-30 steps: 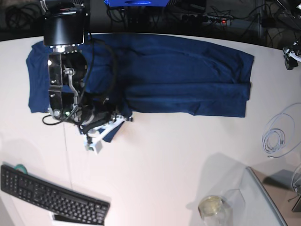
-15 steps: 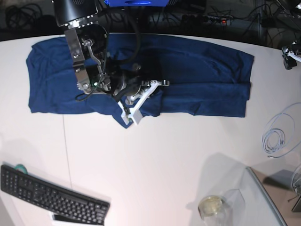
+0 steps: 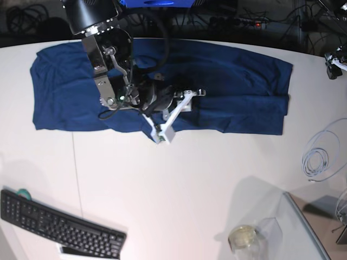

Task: Layout the t-shirt on the table in an organized manner, then fold the t-shirt properly
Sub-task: 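Fold the held sleeve across the shirt body with the right gripper, then sweep the right gripper across the shirt toward the left gripper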

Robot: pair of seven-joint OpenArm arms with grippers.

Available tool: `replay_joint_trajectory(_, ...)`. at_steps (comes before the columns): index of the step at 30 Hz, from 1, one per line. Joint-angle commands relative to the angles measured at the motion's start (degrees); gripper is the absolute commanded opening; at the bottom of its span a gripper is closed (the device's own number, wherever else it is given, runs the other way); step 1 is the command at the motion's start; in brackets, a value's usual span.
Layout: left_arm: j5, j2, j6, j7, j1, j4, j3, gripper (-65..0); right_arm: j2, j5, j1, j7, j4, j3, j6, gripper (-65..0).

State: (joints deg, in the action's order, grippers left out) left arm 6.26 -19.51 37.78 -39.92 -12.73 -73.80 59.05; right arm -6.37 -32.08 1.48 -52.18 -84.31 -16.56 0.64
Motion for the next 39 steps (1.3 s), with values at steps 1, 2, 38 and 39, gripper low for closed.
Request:
replay_joint_trajectory(1,0.55,-1.55,-0.11,0.93,-0.06,-0.79,0.43,-12.3,0.00,0.03,-2.49,1.33,-0.65,2.97,0.01,-39.8)
replay_joint_trajectory(2,0.55,-1.64,-0.11,0.93,-0.15,-0.71,0.43,-12.3,0.09,0.12,-3.37,1.33,0.23,5.35,0.72,-40.2)
replay_joint_trajectory(38,0.55,-1.64,-0.11,1.02,-0.50,-0.62,0.43,-12.3,2.72,2.84,-17.26,5.46,22.29,8.34,3.27,-41.1)
replay_joint_trajectory(39,0.55,-1.64,-0.11,1.02,-0.50,-0.62,0.43,-12.3,2.37,2.84,-17.17,5.46,22.29,8.34,3.27,-42.5)
